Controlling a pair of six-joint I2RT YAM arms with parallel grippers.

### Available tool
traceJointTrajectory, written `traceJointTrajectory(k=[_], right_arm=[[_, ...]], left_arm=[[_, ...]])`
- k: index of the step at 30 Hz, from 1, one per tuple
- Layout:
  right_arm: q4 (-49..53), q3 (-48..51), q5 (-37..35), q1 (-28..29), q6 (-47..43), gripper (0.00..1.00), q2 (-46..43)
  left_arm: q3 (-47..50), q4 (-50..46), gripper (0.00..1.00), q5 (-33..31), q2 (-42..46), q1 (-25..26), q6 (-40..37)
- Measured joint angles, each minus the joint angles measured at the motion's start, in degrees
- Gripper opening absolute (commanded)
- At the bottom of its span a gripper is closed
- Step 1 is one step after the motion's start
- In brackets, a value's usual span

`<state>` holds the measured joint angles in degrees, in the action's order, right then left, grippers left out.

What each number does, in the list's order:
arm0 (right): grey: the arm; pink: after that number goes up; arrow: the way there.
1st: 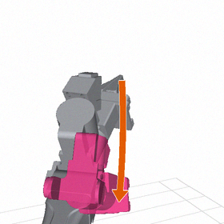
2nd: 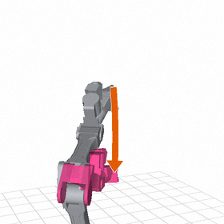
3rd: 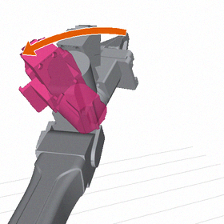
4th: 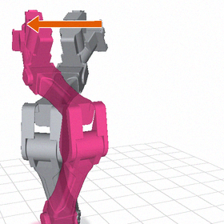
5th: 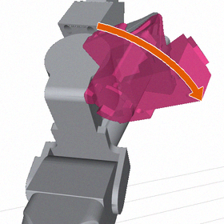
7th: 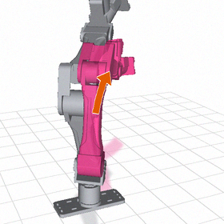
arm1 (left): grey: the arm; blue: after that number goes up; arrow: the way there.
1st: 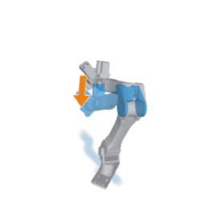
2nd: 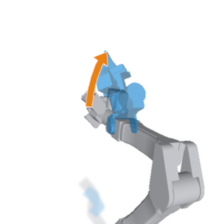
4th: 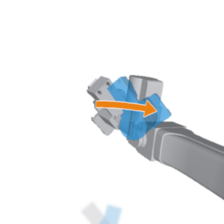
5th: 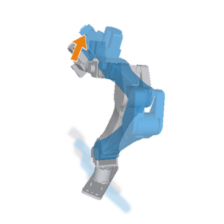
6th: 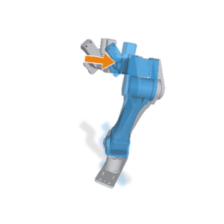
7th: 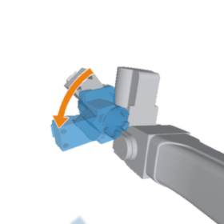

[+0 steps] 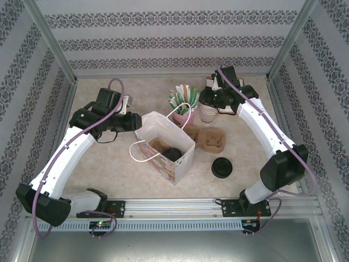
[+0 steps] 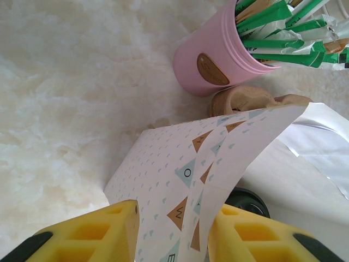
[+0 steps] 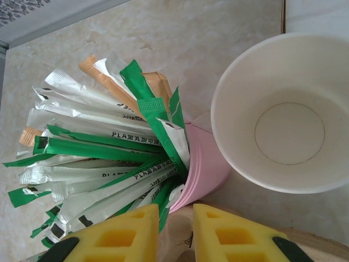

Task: Pack the takeout coffee

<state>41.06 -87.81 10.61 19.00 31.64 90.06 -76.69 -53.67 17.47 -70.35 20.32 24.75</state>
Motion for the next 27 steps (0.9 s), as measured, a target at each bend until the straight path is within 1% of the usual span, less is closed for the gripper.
traceJointTrajectory(k=[10,17,27], right_arm=[[-1.1,0.2,1.3,0.8,1.3,0.25,0.6],[-1.0,0.2,1.3,2.6,1.3,0.24,1.5],[-1.0,0.2,0.7,2.9,1.4,0.23,1.6]], left_arm=[[0.0,0.0,0.38,0.0,0.0,0.0,0.1],[0.0,0.0,0.38,0.0,0.0,0.0,0.1],[0.0,0.0,0.38,0.0,0.0,0.0,0.1]])
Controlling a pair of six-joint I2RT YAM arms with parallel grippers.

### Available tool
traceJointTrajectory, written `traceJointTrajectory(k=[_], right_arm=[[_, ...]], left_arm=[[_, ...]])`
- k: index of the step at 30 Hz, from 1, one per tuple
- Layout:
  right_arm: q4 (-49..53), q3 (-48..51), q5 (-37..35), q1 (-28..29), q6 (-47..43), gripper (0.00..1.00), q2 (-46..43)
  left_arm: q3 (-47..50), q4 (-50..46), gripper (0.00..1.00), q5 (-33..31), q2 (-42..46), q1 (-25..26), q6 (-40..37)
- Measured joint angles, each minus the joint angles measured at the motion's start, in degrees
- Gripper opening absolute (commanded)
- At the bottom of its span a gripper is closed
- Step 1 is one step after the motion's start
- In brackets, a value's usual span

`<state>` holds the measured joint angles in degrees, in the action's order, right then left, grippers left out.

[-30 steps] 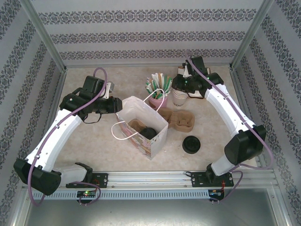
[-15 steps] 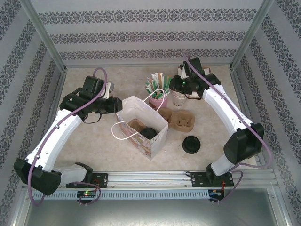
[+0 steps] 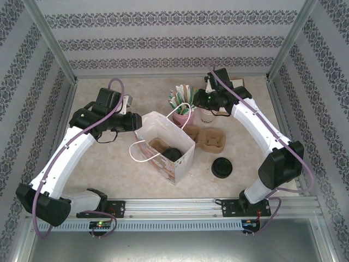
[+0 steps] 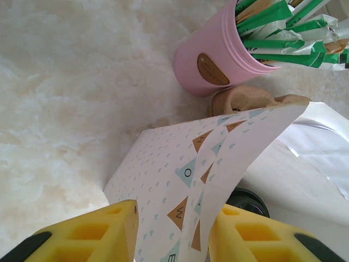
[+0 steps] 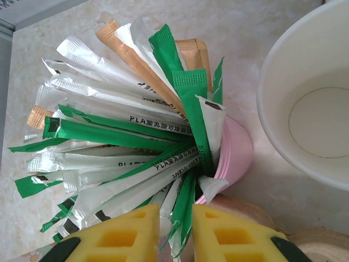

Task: Pack the takeout coffee

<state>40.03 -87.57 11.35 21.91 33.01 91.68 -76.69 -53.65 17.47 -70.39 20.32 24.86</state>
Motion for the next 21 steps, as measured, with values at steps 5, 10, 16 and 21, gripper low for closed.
traceJointTrajectory(k=[5,10,16,21], right_arm=[[0.0,0.0,-0.3,0.0,0.1,0.19,0.0],[0.0,0.4,-0.4,0.0,0.3,0.16,0.0],[0.0,1.2,-0.4,0.0,0.3,0.12,0.0],[0.0,1.5,-0.4,-0.1,0.3,0.09,0.0]], left_arm=[[0.0,0.0,0.38,0.0,-0.1,0.0,0.0],[0.0,0.0,0.38,0.0,-0.2,0.0,0.0],[0.0,0.0,0.38,0.0,-0.7,0.0,0.0],[0.0,0.0,0.38,0.0,-1.0,0.0,0.0]])
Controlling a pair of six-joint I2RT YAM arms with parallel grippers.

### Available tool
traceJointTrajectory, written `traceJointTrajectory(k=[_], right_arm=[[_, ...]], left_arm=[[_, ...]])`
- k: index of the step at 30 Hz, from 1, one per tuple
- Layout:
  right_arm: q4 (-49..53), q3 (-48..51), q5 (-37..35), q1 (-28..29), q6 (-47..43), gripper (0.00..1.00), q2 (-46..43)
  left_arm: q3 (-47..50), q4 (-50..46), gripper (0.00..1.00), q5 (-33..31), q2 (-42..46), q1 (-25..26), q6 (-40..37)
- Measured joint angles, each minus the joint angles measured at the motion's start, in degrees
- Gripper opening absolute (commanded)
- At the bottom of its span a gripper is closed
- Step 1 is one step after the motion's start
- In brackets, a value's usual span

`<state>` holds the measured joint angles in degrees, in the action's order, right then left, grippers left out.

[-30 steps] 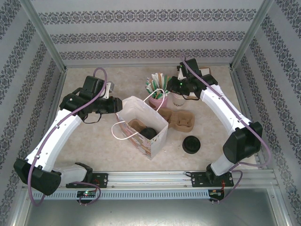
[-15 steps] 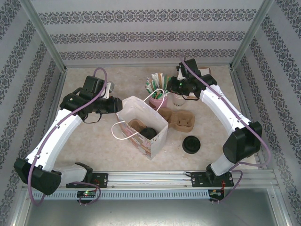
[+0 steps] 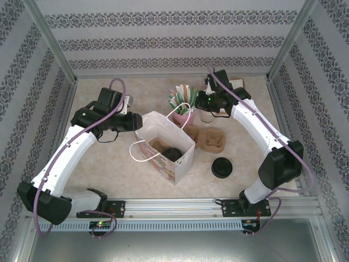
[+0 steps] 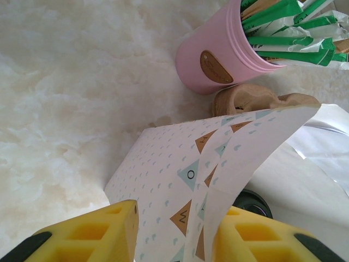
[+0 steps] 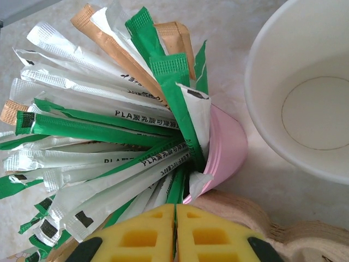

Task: Pack the takeout coffee

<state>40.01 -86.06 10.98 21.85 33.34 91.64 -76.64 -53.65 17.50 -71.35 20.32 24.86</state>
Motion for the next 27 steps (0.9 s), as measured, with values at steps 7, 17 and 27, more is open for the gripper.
traceJointTrajectory(k=[7,17,27], right_arm=[[0.0,0.0,0.0,0.0,0.0,0.07,-0.9],[0.5,-1.8,0.1,0.0,0.0,0.09,-1.9],[0.4,-4.2,0.3,0.0,0.0,0.14,-2.0]], left_arm=[[0.0,0.0,0.38,0.0,-0.1,0.0,0.0],[0.0,0.0,0.38,0.0,-0.1,0.0,0.0],[0.0,0.0,0.38,0.0,-0.1,0.0,0.0]])
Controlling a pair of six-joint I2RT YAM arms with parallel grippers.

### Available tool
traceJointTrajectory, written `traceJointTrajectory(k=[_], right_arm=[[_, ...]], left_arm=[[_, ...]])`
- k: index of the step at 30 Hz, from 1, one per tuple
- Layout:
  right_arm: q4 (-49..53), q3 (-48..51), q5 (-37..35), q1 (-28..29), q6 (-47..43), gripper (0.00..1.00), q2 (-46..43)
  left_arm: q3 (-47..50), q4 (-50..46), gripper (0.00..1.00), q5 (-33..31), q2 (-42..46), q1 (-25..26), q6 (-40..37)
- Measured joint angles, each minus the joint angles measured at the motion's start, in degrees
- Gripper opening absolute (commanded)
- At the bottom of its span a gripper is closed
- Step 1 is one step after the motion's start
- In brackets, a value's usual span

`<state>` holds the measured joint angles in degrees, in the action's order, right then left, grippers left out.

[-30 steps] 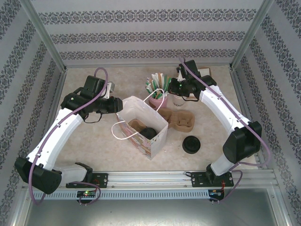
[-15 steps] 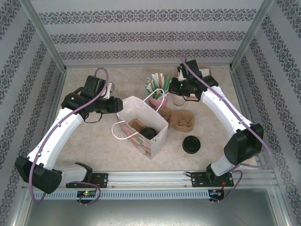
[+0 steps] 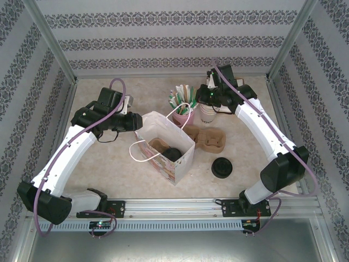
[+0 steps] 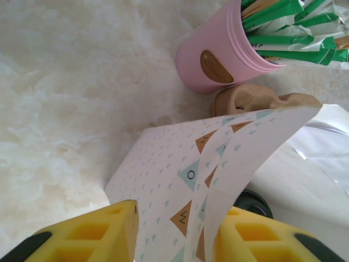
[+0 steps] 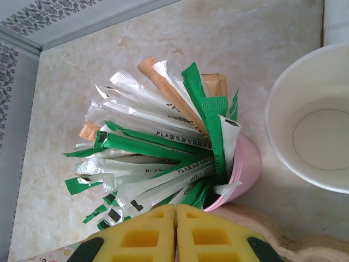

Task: Pack the takeout coffee

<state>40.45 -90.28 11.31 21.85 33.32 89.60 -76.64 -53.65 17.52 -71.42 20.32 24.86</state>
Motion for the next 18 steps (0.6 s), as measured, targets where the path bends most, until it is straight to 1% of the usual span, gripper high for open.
traceJointTrajectory(k=[4,10,13,16,18], right_arm=[[0.0,0.0,0.4,0.0,0.4,0.19,0.0],[-0.2,-0.3,0.7,0.0,1.0,0.19,0.8],[-0.2,-1.0,0.5,0.0,1.0,0.21,1.3],[0.0,-1.2,-0.9,-0.2,0.5,0.25,1.3],[0.0,-1.4,-2.0,-0.5,-0.3,0.25,1.3]], left_arm=[[0.0,0.0,0.38,0.0,0.0,0.0,0.0],[0.0,0.0,0.38,0.0,0.0,0.0,0.0],[0.0,0.0,0.38,0.0,0.0,0.0,0.0],[0.0,0.0,0.38,0.0,0.0,0.0,0.0],[0.0,0.0,0.38,0.0,0.0,0.0,0.0]])
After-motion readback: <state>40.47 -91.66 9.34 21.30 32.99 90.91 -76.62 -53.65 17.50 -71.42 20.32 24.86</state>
